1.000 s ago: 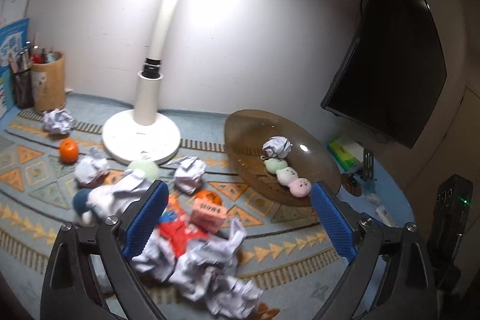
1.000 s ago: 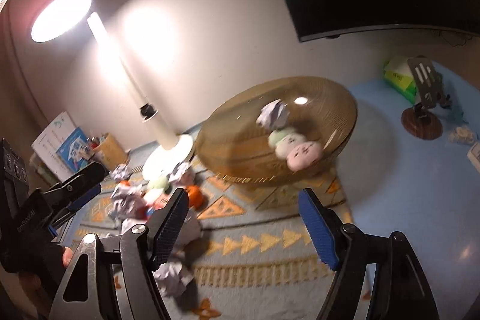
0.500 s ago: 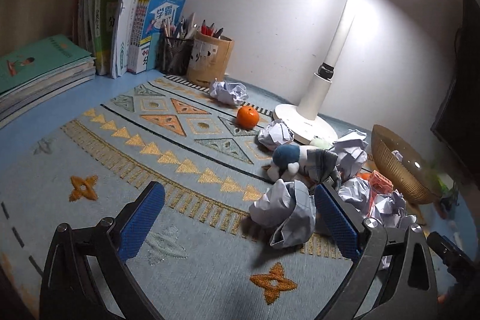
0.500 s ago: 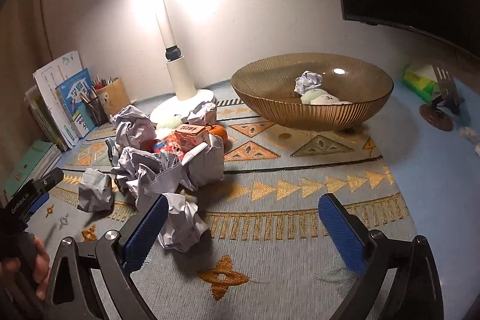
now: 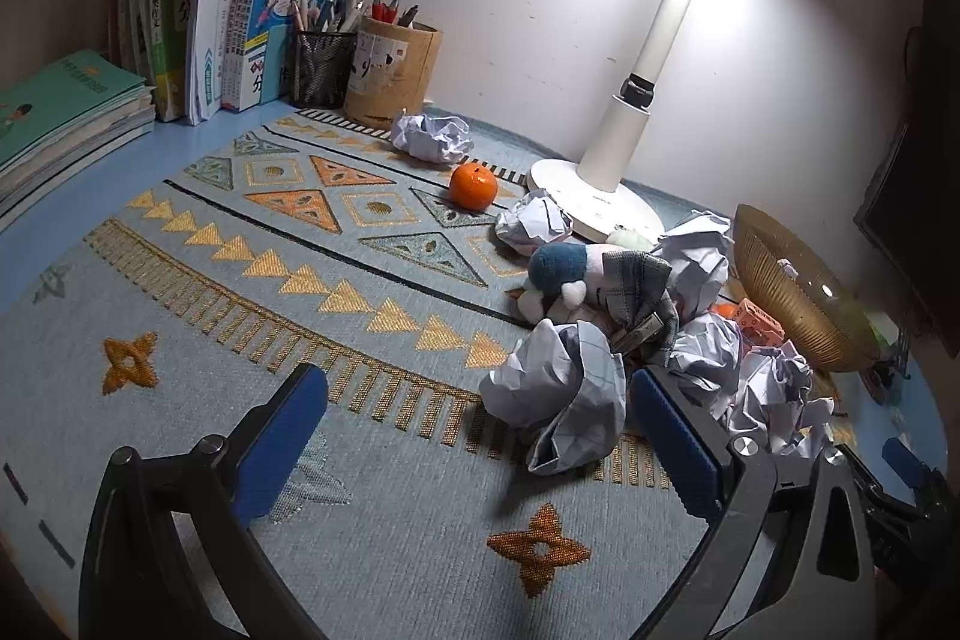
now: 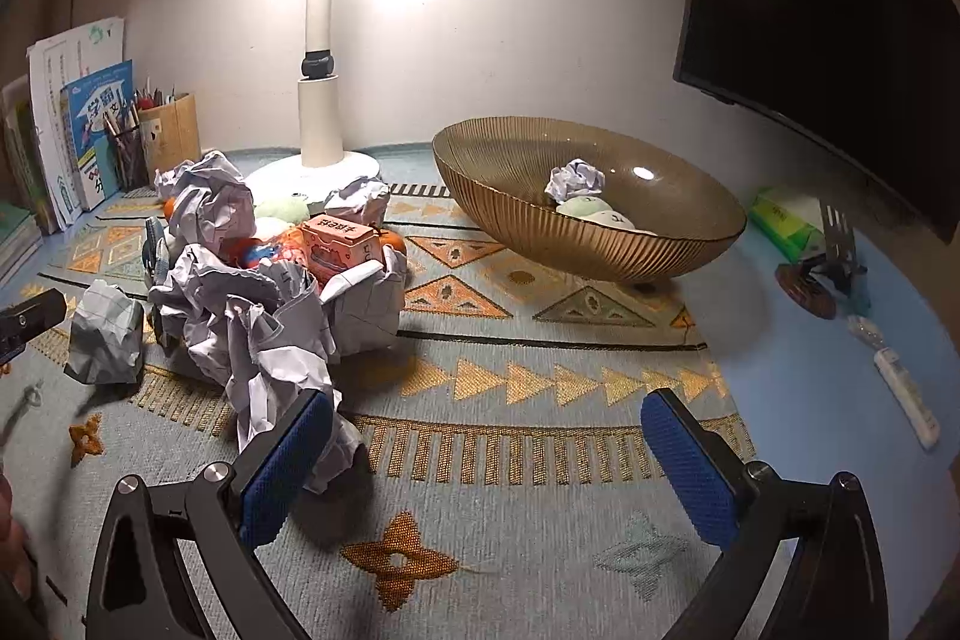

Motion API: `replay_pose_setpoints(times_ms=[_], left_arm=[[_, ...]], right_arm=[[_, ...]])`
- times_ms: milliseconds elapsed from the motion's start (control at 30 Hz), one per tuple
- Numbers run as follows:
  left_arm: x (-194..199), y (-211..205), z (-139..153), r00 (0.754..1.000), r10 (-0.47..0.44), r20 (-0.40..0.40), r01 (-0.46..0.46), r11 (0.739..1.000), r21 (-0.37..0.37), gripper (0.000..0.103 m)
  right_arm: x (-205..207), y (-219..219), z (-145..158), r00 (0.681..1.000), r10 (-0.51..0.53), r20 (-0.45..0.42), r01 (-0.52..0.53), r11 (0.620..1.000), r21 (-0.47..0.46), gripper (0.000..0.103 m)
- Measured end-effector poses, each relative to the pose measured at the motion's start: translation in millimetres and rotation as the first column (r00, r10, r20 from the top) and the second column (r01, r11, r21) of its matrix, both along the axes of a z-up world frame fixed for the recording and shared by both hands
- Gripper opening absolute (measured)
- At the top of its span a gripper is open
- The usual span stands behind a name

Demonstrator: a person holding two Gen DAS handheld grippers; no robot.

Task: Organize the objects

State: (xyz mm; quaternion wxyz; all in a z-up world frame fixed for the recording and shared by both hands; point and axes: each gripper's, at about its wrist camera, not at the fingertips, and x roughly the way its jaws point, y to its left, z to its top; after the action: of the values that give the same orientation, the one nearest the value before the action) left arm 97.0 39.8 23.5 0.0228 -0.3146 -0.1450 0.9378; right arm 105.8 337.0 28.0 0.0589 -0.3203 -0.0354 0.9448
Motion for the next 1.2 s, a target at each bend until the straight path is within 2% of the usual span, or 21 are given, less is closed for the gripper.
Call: replay_pose_setpoints(times_ms=[167,1200], left_arm=[[-0.8,-0.2,-0.5,1.0,-0.011,0.007,0.011,1.0,0.008,0.101],[-5.7,-6.3,-4.5,0.999,-0.011,0.04,0.009,0.998,0.055,0.101]], right_arm=[[-2.4,1.5,-0.6,1.0,0.023,0.007,-0.023,0.999,-0.028,0.103],[-7.4,-3.2,-5.1,0.998,0.046,0.042,-0.046,0.999,-0.015,0.103]])
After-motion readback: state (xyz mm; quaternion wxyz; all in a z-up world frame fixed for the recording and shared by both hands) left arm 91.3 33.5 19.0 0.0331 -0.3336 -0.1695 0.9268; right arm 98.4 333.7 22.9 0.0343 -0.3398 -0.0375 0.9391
